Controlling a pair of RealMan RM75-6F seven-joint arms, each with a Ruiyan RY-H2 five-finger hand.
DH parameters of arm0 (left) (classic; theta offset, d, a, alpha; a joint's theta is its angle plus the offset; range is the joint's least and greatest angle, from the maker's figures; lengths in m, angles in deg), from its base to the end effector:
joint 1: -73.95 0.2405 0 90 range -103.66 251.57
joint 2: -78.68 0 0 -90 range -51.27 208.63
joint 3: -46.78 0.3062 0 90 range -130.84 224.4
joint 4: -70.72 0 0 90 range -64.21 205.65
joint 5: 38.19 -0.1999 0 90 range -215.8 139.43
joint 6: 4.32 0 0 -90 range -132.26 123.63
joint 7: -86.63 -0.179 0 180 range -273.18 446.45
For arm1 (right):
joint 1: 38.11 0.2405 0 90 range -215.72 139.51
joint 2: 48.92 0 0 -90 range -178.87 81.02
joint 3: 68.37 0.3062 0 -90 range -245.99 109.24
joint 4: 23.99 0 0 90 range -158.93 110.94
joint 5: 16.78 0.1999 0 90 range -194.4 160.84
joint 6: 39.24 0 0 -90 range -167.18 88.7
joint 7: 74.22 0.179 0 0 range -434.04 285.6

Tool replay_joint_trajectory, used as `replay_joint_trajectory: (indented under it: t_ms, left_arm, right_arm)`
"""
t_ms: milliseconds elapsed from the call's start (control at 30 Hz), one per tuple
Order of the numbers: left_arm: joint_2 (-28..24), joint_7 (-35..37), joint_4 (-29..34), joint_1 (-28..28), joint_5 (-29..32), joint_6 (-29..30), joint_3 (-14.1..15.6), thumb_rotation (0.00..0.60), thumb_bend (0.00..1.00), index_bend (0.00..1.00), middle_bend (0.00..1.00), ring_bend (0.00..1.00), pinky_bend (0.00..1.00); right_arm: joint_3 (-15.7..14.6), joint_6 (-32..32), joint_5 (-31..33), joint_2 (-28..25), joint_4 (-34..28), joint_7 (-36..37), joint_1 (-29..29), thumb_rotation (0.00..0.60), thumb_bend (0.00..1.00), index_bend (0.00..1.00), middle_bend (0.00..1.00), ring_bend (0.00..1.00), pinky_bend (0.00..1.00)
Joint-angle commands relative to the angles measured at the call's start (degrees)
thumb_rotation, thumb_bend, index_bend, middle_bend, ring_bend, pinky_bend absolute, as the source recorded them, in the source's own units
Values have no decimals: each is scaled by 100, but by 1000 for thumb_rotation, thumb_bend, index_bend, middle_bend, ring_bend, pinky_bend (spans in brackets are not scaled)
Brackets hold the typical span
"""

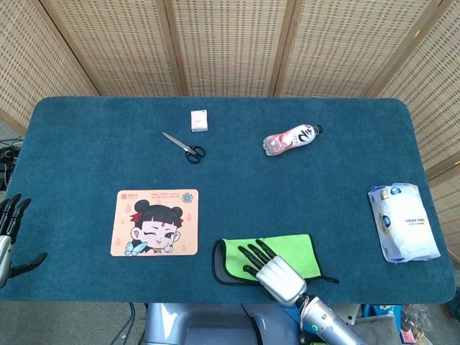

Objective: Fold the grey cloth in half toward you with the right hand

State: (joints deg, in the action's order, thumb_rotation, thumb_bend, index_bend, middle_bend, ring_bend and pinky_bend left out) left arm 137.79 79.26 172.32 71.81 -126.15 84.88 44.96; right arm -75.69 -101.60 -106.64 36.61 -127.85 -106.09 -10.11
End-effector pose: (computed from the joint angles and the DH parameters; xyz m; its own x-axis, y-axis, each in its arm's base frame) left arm -0.3255 0.1974 0.2137 0.4474 -0.0300 0.8939 0.8942 -0.0022 -0.4476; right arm -0.1729 -0.2304 -0.0328 0.5821 -0.2581 0.7711 -0.6819 -0.6715 0.2899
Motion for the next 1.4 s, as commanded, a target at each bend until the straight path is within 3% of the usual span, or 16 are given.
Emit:
replay_joint_trajectory:
  t_ms: [33, 267, 567, 1400]
  left_arm:
    - [-3, 3, -2, 1, 8, 3, -5, 600, 152, 0, 0, 0, 0]
    - [-16, 61, -27, -3, 65, -16, -28, 600, 152, 0, 0, 0, 0]
    - [-20, 75, -42, -24, 121, -64, -50, 600, 153, 0, 0, 0, 0]
    - [-15, 58, -33, -22, 118, -61, -45, 600, 152, 0, 0, 0, 0]
  right_arm:
    - [143, 237, 226, 305, 136, -243, 79, 600, 334, 328, 0, 0, 0]
    - [354, 433, 570, 869, 594, -705, 139, 600, 333, 356, 0, 0, 0]
    - [561, 483, 929, 1159, 873, -935, 176, 600, 333, 373, 0, 0, 0]
    - [386, 387, 911, 1316, 912, -1056, 155, 600, 333, 377, 0, 0, 0]
